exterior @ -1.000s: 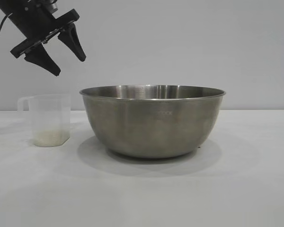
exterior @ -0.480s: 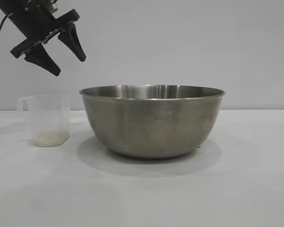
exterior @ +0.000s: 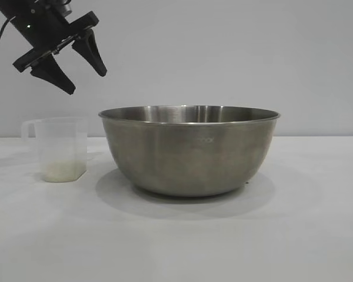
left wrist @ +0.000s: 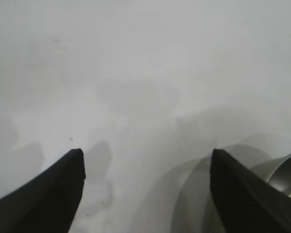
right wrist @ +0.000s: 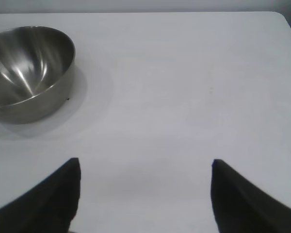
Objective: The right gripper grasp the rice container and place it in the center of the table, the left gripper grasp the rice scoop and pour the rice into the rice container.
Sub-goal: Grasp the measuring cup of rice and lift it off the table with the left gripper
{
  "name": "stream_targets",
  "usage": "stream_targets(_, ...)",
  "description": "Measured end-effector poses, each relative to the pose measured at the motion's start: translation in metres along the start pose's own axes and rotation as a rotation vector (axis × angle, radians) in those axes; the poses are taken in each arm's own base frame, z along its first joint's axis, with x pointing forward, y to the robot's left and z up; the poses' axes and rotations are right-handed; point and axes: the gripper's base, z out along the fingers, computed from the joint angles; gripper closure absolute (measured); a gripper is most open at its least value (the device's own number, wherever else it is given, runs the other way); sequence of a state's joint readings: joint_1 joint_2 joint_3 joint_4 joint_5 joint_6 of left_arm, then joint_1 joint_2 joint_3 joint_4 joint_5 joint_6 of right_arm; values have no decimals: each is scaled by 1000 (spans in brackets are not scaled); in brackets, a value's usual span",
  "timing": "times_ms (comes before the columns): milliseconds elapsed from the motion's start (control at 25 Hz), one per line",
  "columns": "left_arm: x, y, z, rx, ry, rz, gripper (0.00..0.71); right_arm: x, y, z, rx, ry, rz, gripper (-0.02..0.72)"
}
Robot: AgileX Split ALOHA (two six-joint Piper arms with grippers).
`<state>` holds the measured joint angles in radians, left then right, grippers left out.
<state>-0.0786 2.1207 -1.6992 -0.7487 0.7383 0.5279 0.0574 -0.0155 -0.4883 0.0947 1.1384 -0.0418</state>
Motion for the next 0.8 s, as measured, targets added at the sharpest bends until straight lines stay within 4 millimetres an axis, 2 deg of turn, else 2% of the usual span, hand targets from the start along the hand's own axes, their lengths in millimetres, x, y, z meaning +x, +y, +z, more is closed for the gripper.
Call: stream_targets(800,-6,0,0,-1,-66,-38,205,0,0,0,0,0,0,225)
